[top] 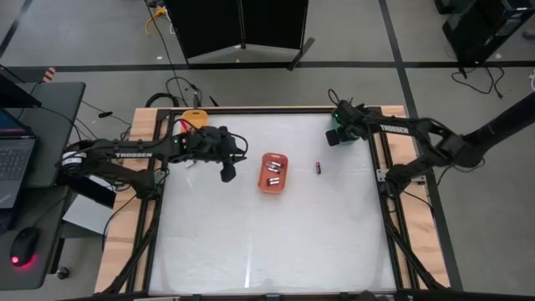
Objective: Sort batteries
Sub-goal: Put the black-brown battery into the green bin, then put the black-red battery into the yellow bin
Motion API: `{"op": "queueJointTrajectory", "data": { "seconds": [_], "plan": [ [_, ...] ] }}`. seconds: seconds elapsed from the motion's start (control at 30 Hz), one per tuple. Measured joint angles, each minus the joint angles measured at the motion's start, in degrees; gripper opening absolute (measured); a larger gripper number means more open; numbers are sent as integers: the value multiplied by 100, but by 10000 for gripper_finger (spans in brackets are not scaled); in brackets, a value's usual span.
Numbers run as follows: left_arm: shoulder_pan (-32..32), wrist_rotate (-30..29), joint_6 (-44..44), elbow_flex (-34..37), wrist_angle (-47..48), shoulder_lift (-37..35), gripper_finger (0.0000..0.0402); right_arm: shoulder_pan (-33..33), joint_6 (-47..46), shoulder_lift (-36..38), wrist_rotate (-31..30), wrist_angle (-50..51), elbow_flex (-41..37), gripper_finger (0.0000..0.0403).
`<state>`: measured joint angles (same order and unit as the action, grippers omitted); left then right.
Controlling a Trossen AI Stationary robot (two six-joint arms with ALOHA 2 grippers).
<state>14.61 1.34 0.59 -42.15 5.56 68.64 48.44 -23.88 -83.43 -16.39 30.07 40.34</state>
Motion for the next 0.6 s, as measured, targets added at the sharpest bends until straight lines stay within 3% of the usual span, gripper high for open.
{"op": "queueJointTrajectory", "data": {
  "seconds": [0.2,0.4,0.53,0.6],
  "plan": [
    [-2,0,-3,0,4,0,97,113,41,-63,1,5,0,110],
    [-2,4,-73,0,2,0,97,126,283,402,-120,381,227,147],
    [-2,5,-80,0,-9,0,96,-144,305,894,-125,983,650,163],
    [-2,7,-84,0,-11,0,96,-451,297,1165,159,1058,730,165]
  ]
}}
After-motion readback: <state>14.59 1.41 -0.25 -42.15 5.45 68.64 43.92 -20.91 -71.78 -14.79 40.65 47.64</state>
